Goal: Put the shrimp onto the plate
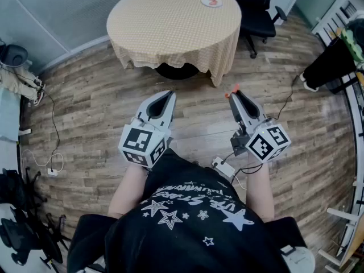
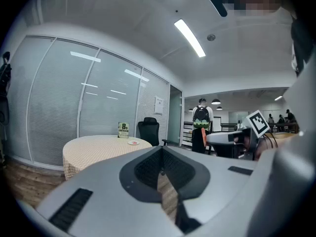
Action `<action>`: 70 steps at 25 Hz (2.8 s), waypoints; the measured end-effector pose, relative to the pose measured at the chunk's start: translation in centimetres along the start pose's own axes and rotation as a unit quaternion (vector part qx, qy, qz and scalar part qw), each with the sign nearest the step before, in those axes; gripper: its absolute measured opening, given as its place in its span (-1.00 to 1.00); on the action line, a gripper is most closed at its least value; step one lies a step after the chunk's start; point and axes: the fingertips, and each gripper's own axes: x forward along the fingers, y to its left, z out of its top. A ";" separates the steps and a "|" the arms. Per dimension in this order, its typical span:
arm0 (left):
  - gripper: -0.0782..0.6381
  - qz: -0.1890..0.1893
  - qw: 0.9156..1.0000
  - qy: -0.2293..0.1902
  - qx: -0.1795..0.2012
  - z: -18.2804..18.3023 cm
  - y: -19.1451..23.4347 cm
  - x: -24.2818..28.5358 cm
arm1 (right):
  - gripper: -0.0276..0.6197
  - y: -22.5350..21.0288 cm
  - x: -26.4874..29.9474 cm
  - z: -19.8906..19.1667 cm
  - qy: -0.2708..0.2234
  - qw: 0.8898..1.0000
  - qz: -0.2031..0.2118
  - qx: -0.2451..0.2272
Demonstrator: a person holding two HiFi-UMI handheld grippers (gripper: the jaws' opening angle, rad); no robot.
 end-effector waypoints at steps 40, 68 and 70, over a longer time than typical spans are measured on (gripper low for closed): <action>-0.76 0.007 1.000 0.026 0.010 -1.7 -0.8 1.6 | -0.68 -2.9 0.5 -1.5 0.028 0.999 0.021 0.015; -0.76 -0.051 0.998 0.014 -0.026 -0.4 13.6 20.7 | -0.68 -14.5 17.9 2.2 0.057 0.998 -0.038 0.010; -0.76 -0.053 0.998 0.015 -0.025 0.0 15.0 22.1 | -0.68 -15.5 19.6 2.8 0.054 0.997 -0.046 0.013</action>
